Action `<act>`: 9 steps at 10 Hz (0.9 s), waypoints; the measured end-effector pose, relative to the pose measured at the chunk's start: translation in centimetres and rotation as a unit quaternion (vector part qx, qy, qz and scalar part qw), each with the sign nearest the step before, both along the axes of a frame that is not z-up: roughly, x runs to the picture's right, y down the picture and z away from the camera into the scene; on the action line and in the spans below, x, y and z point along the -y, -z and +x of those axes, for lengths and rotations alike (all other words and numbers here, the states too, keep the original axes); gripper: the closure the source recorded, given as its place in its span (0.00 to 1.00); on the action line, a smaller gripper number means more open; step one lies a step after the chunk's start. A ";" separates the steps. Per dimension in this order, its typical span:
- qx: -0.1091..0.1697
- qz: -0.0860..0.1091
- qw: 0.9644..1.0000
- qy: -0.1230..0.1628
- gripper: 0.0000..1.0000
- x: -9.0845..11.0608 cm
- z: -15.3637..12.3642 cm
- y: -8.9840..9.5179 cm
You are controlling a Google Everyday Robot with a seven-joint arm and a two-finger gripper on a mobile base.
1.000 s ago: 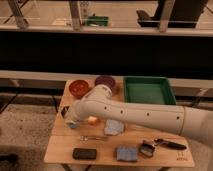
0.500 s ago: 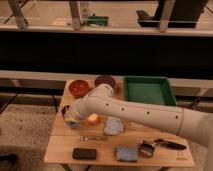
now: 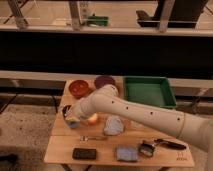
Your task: Stack cups on top of each other
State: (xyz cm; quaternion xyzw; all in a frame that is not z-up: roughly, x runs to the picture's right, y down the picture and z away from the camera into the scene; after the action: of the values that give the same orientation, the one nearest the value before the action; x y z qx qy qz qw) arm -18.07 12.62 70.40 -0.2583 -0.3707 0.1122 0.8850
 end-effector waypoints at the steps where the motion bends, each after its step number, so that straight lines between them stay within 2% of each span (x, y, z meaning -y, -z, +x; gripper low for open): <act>1: 0.002 0.000 1.000 0.003 0.97 0.0 -0.2 0.1; 9: -0.001 -0.004 1.000 0.020 0.97 -0.6 -0.7 -0.4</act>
State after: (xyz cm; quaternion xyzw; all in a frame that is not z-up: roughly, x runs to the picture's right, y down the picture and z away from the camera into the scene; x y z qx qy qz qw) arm -18.74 13.23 70.75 -0.2695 -0.3645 0.0960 0.8862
